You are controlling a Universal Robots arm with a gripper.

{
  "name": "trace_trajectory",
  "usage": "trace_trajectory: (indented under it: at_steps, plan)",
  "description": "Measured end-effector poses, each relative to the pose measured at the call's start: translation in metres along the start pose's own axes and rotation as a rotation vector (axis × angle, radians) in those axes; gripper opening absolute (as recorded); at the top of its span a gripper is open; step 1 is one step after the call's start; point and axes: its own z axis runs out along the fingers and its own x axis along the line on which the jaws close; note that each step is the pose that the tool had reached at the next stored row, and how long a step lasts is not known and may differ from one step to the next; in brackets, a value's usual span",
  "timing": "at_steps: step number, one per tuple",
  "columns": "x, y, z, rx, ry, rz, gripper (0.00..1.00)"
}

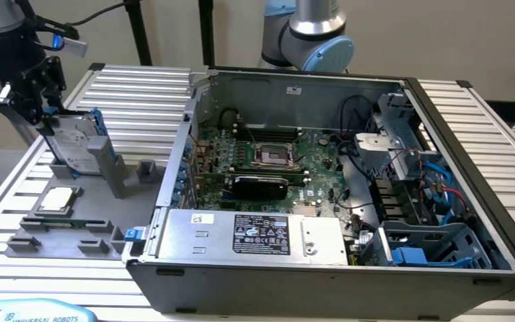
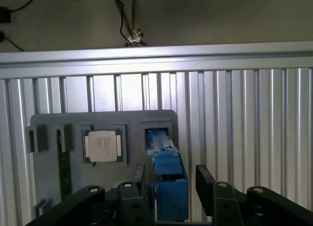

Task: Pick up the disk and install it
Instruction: 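Pick up the disk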

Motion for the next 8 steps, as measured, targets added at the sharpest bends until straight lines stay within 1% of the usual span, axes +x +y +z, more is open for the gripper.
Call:
trace_trajectory:
  at_steps: [8]
  plan:
    - [0.0,0.0,0.0034,-0.0002,0.0001,-0.001,0.54]
